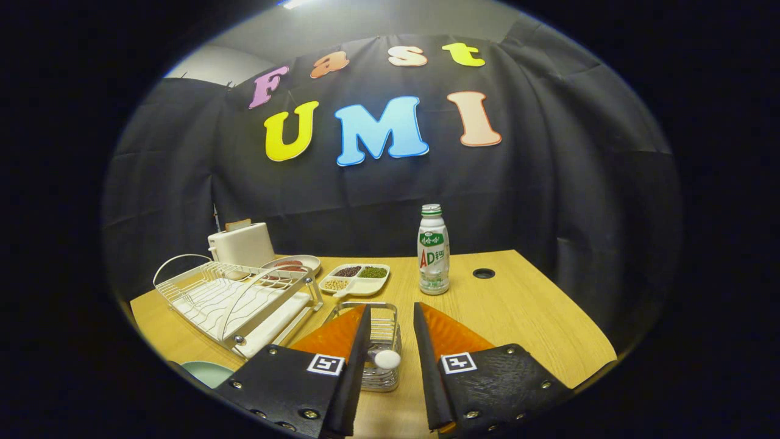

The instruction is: Take the plate from the dish rack, then take the spoon from the basket and place it into the plate.

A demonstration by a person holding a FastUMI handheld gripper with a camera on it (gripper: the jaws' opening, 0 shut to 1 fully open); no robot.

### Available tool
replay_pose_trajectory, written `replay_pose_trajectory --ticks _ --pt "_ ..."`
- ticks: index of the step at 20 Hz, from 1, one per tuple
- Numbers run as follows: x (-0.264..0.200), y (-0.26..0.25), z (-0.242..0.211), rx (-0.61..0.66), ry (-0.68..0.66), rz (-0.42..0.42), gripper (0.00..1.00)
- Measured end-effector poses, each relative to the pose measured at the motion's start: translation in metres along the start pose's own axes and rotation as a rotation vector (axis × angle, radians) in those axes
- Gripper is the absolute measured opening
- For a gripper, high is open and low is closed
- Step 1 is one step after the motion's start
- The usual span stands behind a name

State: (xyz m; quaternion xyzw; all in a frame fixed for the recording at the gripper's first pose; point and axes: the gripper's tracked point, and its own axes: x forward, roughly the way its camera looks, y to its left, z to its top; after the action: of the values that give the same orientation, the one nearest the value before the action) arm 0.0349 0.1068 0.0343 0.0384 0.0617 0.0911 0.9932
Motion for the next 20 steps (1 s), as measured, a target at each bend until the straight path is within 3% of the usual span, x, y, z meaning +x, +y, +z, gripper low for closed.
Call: replay_pose_trajectory --ticks 1,6,20 --pt "0.009 0.002 0.004 0.003 -0.002 0.003 0.16" --pt "0.001 0.014 0.011 -0.028 0.034 0.004 0.07" --pt "-0.057 0.027 0.108 -0.087 0.045 -0.062 0.07"
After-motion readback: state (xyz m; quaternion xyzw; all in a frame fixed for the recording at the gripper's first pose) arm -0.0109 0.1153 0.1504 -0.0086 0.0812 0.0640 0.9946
